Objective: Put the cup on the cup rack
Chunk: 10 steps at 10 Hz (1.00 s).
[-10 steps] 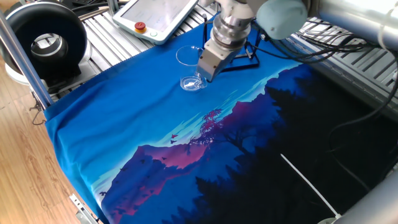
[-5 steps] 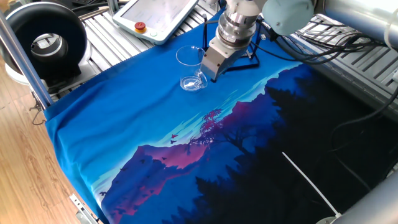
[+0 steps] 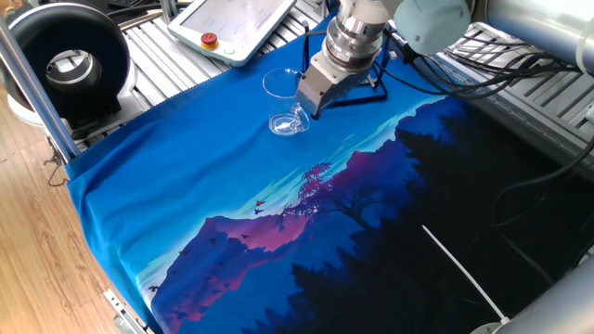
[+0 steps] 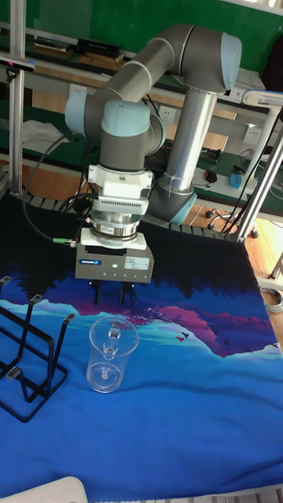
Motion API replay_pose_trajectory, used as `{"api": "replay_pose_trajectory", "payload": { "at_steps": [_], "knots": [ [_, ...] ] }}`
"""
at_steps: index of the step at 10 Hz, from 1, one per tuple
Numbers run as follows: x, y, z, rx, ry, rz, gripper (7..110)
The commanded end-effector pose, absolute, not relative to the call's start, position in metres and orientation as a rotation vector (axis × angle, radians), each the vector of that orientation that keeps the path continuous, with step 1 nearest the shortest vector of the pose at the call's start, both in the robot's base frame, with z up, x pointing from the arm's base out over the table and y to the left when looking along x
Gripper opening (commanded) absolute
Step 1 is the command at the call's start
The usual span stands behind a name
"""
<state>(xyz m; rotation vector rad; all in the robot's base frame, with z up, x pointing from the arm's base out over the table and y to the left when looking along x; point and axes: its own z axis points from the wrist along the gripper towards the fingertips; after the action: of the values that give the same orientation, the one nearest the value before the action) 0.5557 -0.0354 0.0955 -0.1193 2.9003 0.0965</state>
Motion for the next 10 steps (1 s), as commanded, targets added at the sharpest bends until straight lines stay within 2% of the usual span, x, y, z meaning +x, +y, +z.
{"api": "replay_pose_trajectory", "payload": {
  "at_steps": [1, 4, 10],
  "knots": [
    [0.567, -0.034, 0.100, -0.105, 2.853, 0.111, 44],
    [0.531, -0.038, 0.102, -0.162, 2.817, 0.141, 44],
    [0.478, -0.035, 0.119, -0.129, 2.828, 0.030, 44]
  ]
}}
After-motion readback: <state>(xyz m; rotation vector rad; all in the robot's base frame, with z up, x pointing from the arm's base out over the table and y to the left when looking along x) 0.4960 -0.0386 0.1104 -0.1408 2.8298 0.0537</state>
